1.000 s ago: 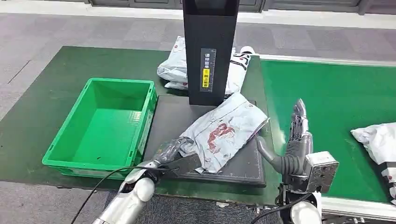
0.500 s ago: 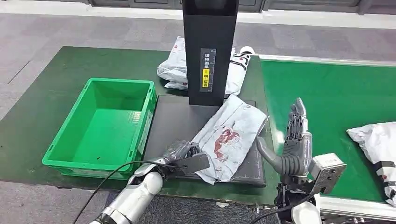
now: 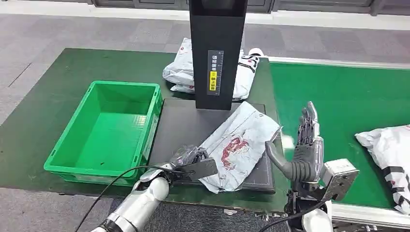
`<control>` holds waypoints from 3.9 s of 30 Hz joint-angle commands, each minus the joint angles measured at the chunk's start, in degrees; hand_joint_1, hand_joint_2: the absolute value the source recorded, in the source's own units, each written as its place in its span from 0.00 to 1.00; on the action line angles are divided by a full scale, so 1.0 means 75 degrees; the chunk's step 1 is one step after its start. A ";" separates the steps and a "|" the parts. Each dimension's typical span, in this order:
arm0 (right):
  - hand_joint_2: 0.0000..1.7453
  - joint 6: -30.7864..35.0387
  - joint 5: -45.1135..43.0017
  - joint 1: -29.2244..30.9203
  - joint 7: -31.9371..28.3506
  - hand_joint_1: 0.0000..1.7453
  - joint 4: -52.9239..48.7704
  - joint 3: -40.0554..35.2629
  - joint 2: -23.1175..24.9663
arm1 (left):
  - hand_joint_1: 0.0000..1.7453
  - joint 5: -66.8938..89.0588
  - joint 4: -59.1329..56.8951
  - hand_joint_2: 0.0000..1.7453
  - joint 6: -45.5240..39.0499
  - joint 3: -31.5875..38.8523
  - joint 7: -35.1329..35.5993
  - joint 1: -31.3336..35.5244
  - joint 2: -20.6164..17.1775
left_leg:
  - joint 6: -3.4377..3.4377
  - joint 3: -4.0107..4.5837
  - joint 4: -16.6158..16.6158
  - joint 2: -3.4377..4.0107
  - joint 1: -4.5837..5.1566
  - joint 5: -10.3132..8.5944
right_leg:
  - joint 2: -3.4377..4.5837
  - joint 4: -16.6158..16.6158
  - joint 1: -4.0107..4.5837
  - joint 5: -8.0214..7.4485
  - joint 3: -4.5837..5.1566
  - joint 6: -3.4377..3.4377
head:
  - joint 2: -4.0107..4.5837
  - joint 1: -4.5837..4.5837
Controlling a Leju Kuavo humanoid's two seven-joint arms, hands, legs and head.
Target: Moved the parcel from conveyor to table for the left to box.
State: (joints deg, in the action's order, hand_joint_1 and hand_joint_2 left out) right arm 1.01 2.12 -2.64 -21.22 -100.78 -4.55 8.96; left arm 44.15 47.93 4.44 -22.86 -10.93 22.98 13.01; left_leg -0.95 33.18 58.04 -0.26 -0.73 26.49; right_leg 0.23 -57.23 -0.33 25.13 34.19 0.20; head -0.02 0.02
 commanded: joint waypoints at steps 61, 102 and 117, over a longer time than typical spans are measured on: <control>1.00 0.3271 0.2541 0.0418 0.2304 0.00 0.2786 0.2086 0.0126 | 1.00 0.0474 0.4615 1.00 -0.3375 0.1264 0.1228 -0.0831 -0.0674 | 0.0002 -0.0012 -0.0021 0.0004 0.0010 -0.0007 | -0.0001 0.0004 -0.0011 -0.0002 -0.0004 -0.0010 | 0.0003 0.0000; 1.00 0.3362 0.3223 0.0258 0.2614 0.00 0.2373 0.2528 0.0342 | 0.00 -0.0136 0.2033 1.00 0.0137 -0.1157 0.0936 -0.0028 -0.0359 | 0.0014 -0.0007 -0.0014 0.0017 0.0035 -0.0008 | 0.0007 0.0005 -0.0034 -0.0015 0.0011 0.0003 | 0.0003 0.0000; 1.00 0.3293 0.3329 0.0295 0.2605 0.00 0.2355 0.2625 0.0382 | 0.00 -0.0160 0.1827 1.00 0.0181 -0.1265 0.0937 0.0087 -0.0332 | 0.0015 0.0003 -0.0008 0.0015 0.0034 -0.0010 | 0.0005 -0.0004 -0.0033 -0.0012 0.0021 0.0006 | 0.0003 0.0000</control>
State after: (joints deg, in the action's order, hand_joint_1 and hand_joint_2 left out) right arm 25.97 27.10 -1.79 -1.99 -83.93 11.63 10.32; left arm 43.19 65.90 5.40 -29.22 -4.26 20.72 12.11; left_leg -0.85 33.30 58.06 -0.11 -0.51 26.43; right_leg 0.35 -57.31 -0.56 25.02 34.45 0.25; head 0.00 0.02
